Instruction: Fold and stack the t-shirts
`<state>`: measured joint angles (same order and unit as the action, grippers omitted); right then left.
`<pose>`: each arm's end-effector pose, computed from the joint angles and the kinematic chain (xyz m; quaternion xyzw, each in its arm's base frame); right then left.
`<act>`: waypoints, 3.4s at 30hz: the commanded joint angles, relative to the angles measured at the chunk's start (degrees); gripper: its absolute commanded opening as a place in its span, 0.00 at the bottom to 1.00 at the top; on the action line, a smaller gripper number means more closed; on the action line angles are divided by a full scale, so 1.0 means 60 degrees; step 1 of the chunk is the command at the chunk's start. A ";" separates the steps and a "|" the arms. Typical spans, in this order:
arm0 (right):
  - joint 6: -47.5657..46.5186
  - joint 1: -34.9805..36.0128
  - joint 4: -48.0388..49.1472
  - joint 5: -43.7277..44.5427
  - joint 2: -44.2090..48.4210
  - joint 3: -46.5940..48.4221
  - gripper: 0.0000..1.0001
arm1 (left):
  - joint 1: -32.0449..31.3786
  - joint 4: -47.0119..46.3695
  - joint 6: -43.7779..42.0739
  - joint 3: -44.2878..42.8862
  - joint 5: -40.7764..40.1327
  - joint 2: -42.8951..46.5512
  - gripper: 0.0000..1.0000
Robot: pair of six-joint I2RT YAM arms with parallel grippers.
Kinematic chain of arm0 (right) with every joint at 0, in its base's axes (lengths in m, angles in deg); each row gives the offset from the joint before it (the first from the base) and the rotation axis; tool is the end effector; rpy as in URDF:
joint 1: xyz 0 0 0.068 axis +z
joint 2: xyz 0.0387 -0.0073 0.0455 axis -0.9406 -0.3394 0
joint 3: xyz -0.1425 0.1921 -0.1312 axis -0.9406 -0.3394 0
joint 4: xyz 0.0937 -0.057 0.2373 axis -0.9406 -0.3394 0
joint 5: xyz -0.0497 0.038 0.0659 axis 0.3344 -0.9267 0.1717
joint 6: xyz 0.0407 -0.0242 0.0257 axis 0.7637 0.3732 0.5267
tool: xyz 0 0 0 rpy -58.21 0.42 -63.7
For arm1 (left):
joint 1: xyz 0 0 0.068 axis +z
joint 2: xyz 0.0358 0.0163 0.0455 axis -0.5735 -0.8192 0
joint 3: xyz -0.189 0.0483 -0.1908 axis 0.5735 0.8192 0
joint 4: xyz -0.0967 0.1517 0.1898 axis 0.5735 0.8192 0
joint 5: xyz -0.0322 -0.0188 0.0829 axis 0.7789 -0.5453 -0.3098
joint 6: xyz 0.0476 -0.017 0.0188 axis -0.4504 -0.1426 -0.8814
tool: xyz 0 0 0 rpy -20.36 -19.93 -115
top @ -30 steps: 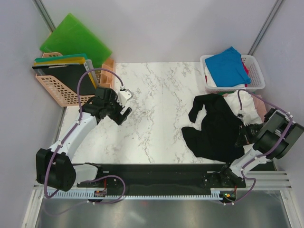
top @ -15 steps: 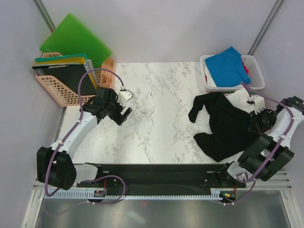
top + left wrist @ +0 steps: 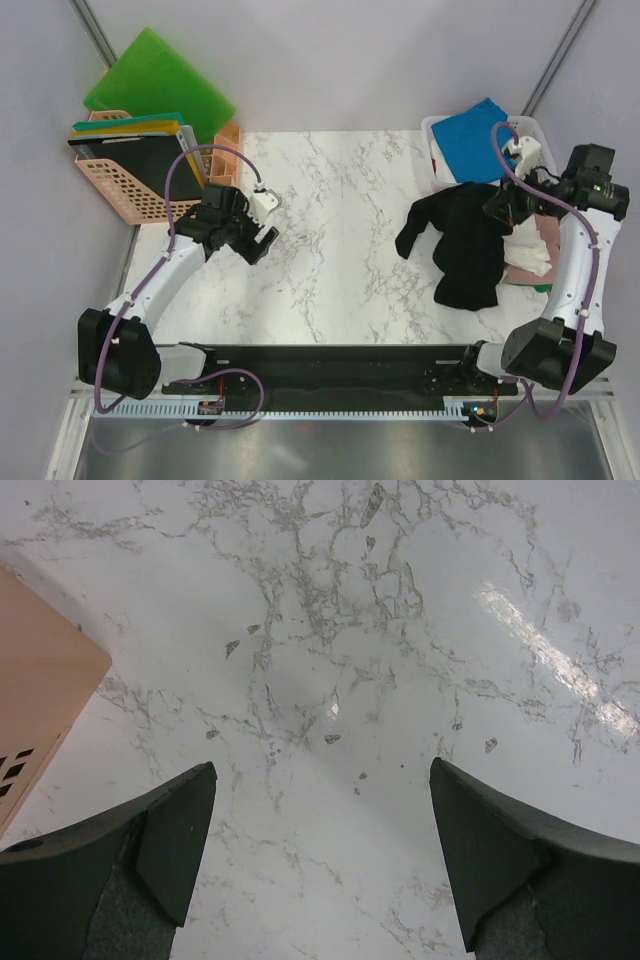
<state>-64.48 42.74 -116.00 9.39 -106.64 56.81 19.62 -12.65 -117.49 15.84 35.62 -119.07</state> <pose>0.2219 -0.0852 0.3692 -0.2757 0.8531 0.1850 0.4024 0.2514 -0.0778 0.2659 0.3997 0.8451 -0.0665 0.3487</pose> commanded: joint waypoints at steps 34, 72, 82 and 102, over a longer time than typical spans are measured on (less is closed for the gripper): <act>0.6979 1.0297 0.4108 0.2117 -0.3018 0.6356 0.00 | 0.0029 -0.0244 -0.0028 0.0506 0.0270 0.0444 0.94; 0.5265 0.9785 0.6877 1.0129 0.0091 0.3654 0.00 | 0.0043 0.0911 0.0615 -0.0562 0.3367 -0.0288 0.95; 0.6026 0.9785 0.5970 0.7261 -0.0304 0.4708 0.00 | 0.0058 0.2774 0.0528 -0.3449 0.5823 -0.2369 0.93; 0.4972 0.9301 0.4564 0.7098 0.0134 0.1461 0.85 | 0.0087 0.1778 0.0660 -0.2175 0.4240 -0.1607 0.93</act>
<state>-33.40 97.97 -85.49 50.83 -109.32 70.39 19.88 -0.28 -114.82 3.21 61.15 -129.69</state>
